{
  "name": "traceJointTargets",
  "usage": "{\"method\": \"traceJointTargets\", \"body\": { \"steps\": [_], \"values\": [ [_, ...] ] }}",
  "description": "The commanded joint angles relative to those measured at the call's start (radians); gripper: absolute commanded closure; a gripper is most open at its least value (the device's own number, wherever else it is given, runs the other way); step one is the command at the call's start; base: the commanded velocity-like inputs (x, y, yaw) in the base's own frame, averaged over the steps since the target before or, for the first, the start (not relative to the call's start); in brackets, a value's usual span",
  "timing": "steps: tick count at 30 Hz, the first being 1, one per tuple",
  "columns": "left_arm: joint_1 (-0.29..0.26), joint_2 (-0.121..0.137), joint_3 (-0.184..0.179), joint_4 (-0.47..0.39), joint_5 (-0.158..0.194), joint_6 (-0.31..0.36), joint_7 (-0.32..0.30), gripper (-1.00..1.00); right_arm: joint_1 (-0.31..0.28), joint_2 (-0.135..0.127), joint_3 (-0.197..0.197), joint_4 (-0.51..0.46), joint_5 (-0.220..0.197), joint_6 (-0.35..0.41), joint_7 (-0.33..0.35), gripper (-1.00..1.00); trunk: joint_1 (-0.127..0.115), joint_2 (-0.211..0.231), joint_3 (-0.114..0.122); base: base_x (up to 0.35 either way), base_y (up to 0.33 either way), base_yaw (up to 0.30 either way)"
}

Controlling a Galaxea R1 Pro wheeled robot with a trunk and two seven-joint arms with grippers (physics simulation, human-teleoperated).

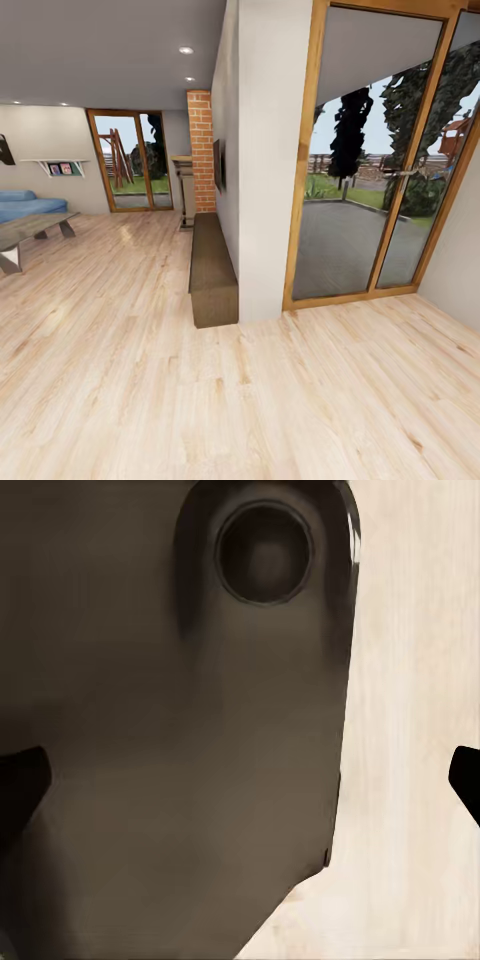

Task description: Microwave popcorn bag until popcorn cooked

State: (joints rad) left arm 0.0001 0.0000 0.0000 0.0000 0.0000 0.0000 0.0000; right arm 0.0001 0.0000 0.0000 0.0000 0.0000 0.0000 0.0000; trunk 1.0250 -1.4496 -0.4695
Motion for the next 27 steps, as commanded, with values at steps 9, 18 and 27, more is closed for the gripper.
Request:
{"method": "traceJointTargets", "body": {
  "steps": [9, 18, 27],
  "values": [
    [-0.035, -0.009, 0.004, -0.030, 0.002, -0.018, -0.007, -1.00, -0.036, -0.013, 0.002, -0.051, -0.009, -0.018, 0.004, -1.00, 0.000, 0.000, 0.000, 0.000, 0.000, 0.000],
    [-0.074, -0.010, 0.002, -0.031, -0.002, -0.057, -0.002, -1.00, -0.041, -0.096, -0.006, -0.183, -0.014, -0.051, 0.005, -1.00, 0.000, 0.000, 0.000, -0.074, 0.021, -0.163],
    [-0.074, -0.011, -0.001, -0.031, -0.002, -0.058, -0.002, -1.00, -0.038, -0.140, 0.003, -0.182, -0.009, -0.073, 0.013, -1.00, 0.000, 0.000, 0.000, -0.095, 0.022, -0.198]
  ]
}}
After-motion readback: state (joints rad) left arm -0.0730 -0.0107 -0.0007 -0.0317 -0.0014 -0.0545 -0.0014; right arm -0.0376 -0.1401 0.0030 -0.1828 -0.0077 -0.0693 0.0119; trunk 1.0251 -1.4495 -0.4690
